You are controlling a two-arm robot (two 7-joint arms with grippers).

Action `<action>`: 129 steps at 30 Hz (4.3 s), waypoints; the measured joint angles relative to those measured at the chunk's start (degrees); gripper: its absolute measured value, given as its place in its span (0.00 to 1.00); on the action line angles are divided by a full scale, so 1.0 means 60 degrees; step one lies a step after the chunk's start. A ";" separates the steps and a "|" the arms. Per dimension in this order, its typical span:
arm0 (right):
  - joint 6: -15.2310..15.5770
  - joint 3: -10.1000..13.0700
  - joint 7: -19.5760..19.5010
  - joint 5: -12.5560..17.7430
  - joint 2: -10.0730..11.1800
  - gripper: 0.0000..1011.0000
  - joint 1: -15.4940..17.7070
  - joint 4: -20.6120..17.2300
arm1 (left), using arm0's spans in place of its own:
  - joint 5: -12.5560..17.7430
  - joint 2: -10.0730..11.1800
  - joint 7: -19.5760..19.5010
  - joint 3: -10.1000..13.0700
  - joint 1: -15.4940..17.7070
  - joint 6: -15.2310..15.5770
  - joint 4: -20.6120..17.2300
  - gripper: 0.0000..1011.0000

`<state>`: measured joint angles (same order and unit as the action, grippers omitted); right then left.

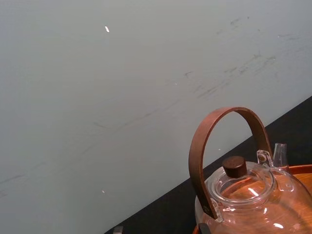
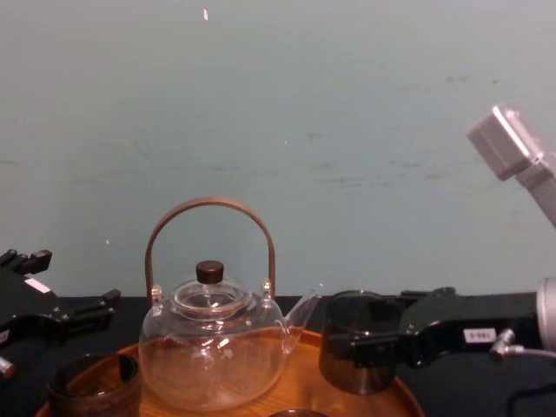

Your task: Pick up the glass from the table and place it on the tray.

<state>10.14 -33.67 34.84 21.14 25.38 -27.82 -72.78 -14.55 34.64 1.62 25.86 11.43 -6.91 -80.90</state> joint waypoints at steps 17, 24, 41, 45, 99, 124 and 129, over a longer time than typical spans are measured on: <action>-0.0240 -0.0172 0.0090 -0.0224 -0.0437 0.90 -0.0222 0.0984 | -0.0001 0.0000 0.0000 0.0000 0.0000 0.0000 0.0000 0.99; -0.0303 -0.0216 0.0136 -0.0319 -0.0580 0.90 -0.0294 0.1297 | -0.0001 0.0000 0.0000 0.0001 0.0000 0.0000 0.0000 0.99; -0.0255 -0.0216 0.0117 -0.0509 -0.0702 0.99 -0.0309 0.1517 | 0.0000 0.0000 0.0000 0.0000 0.0000 0.0000 0.0000 0.99; -0.0255 -0.0204 0.0125 -0.0491 -0.0691 0.99 -0.0290 0.1490 | -0.0001 0.0000 0.0000 0.0001 0.0000 0.0000 0.0000 0.99; -0.1283 0.2921 -0.2755 0.0285 0.0754 0.99 0.3573 -0.2331 | 0.0000 0.0000 0.0000 0.0000 0.0001 0.0000 0.0000 0.99; -0.1191 0.2975 -0.2800 0.0157 0.0651 0.99 0.3557 -0.2273 | 0.0000 0.0000 0.0000 0.0000 0.0001 0.0000 0.0000 0.99; -0.1194 0.2970 -0.2797 0.0161 0.0655 0.99 0.3558 -0.2274 | -0.0001 0.0000 0.0000 0.0000 0.0001 0.0000 0.0000 0.99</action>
